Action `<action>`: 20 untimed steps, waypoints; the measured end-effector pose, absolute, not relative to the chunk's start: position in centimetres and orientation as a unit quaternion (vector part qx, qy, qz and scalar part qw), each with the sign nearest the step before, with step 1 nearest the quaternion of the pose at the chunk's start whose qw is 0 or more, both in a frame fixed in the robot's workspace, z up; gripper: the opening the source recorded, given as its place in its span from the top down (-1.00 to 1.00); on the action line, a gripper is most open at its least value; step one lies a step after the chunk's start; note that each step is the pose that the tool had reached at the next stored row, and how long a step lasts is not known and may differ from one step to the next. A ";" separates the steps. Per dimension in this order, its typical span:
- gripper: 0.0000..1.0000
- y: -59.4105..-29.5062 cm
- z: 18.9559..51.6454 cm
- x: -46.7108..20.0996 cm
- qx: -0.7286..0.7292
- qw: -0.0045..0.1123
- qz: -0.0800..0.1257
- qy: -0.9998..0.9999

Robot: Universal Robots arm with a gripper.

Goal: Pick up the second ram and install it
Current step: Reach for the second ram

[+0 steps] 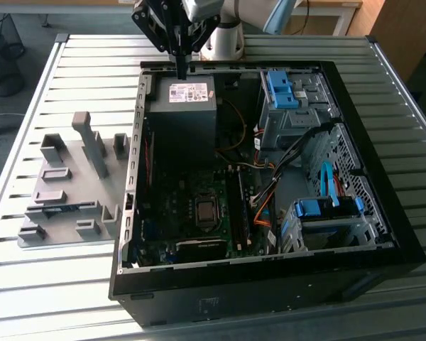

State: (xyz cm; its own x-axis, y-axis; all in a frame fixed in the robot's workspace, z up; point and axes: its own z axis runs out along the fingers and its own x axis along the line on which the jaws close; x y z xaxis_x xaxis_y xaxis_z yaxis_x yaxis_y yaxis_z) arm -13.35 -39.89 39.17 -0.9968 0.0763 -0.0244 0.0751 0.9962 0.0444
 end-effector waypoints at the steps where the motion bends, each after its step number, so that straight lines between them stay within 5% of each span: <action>1: 0.80 -39.9 39.2 -13.4 0.038 0.013 0.022 0.999; 20: 0.80 -39.9 39.1 -14.5 0.038 0.013 0.022 0.999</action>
